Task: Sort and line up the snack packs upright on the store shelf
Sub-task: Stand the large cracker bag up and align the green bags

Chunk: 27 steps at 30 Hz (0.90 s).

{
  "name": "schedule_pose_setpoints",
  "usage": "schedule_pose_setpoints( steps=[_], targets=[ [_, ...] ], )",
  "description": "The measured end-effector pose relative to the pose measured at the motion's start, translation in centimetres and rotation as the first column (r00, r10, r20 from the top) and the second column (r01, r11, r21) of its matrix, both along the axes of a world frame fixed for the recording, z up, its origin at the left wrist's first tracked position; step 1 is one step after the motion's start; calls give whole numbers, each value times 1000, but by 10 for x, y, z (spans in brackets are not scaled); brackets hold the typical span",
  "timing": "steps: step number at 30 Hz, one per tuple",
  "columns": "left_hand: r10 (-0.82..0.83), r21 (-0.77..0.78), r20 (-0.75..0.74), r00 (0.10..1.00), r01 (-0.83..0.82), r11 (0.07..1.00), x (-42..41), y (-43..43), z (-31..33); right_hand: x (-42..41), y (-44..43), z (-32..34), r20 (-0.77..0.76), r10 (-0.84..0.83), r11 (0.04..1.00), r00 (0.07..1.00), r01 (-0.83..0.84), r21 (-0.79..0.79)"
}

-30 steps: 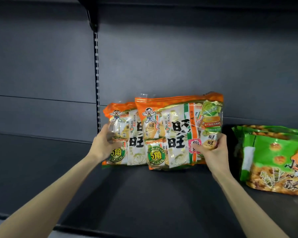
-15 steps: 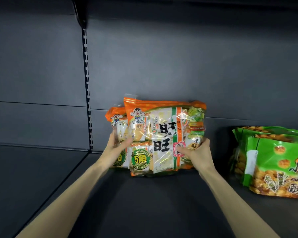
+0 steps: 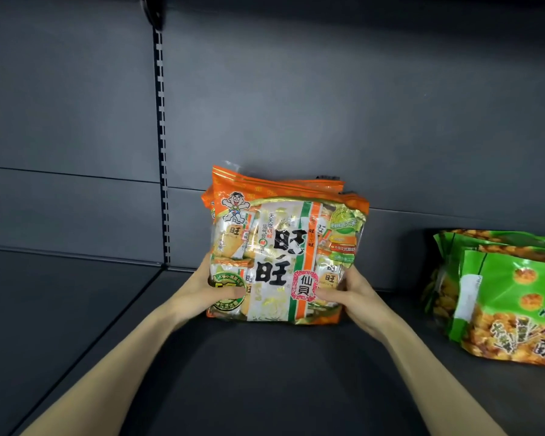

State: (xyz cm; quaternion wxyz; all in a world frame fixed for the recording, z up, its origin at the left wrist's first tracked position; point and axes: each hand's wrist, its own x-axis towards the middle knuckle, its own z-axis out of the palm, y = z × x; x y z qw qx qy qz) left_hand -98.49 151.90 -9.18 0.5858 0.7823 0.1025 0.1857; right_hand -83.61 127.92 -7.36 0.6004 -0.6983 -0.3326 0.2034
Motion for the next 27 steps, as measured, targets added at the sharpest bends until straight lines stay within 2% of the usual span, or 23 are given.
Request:
schedule_pose_setpoints(
  steps=[5,9,13,18,25,27],
  targets=[
    [1,80,-9,1000,0,997,1,7,-4,1,-4,3,79,-59,998,995,60,-14],
    [16,20,71,997,-17,1000,1,1,-5,1,-5,5,86,36,987,996,-22,-159],
    [-2,17,99,995,0,1000,1,2,-7,1,-5,6,171,-1,985,985,30,-170],
    [-31,20,79,996,30,999,0,1,-7,1,-9,7,275,-51,989,960,87,-120],
    [-66,9,31,997,66,998,3,-2,-8,1,-6,5,477,-97,955,874,217,-204],
    [-64,3,-12,998,64,998,3,-1,-7,2,-5,4,474,-105,952,874,226,-206]
  ],
)
